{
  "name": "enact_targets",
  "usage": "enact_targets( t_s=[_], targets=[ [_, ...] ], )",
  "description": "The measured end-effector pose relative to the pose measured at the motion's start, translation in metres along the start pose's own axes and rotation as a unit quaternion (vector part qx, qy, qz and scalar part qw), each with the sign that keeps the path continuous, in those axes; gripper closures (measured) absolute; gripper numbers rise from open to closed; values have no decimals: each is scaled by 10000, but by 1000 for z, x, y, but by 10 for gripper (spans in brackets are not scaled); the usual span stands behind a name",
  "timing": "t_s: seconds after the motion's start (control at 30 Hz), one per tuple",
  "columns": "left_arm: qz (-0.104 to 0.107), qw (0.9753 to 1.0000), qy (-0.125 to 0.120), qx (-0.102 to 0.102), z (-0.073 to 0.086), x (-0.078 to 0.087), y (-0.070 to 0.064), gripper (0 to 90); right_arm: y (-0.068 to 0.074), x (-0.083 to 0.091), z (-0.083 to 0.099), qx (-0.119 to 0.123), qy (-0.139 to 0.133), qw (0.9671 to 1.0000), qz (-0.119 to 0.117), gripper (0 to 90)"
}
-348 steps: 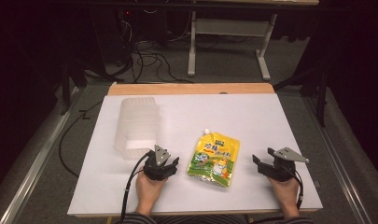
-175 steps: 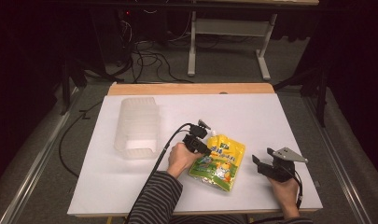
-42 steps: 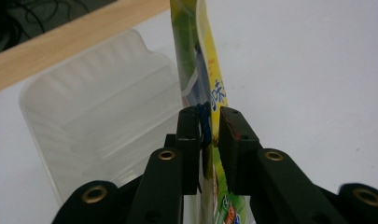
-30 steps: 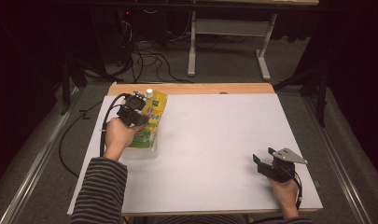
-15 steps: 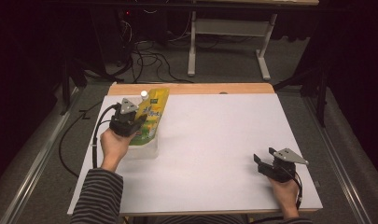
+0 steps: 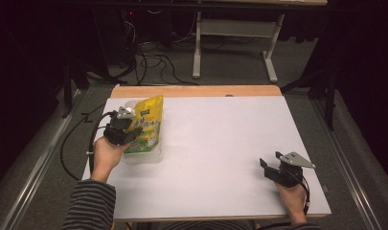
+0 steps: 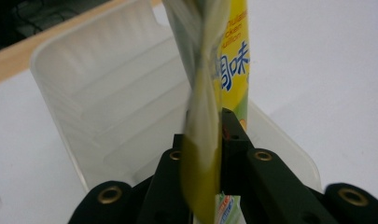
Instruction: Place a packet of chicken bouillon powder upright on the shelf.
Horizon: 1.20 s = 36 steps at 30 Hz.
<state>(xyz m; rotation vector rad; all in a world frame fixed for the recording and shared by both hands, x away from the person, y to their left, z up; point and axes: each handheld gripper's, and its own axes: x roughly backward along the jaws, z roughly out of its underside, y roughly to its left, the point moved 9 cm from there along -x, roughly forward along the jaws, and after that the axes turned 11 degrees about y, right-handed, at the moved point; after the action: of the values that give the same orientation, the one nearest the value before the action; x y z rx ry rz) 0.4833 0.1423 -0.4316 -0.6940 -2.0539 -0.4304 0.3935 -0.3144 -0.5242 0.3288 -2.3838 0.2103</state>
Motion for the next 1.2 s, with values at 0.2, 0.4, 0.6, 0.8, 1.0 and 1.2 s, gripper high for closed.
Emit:
enact_targets(
  t_s=[0.2, 0.4, 0.6, 0.8, 1.0, 1.2],
  targets=[
    [-216, 9993, -199, -239, -5, -3, -6, 882, 0, 0, 0, -19, 2, 10000, -5, 312],
    [-517, 9961, -525, -480, -6, -9, -8, 881, 0, 1, 0, -21, -22, 10000, -6, 312],
    [-380, 9966, -639, -352, 3, -9, -3, 874, 0, 0, 0, -12, 0, 10000, -11, 311],
    [-263, 9972, -651, -239, 10, -7, 0, 852, 0, 0, 0, -2, 0, 10000, -12, 310],
    [-196, 9978, -629, -106, 18, -6, 3, 829, 1, 0, 0, 12, 4, 10000, -11, 310],
    [-166, 9977, -654, -28, 26, -3, 5, 806, 1, 0, 0, 16, 10, 10000, -11, 309]
  ],
)
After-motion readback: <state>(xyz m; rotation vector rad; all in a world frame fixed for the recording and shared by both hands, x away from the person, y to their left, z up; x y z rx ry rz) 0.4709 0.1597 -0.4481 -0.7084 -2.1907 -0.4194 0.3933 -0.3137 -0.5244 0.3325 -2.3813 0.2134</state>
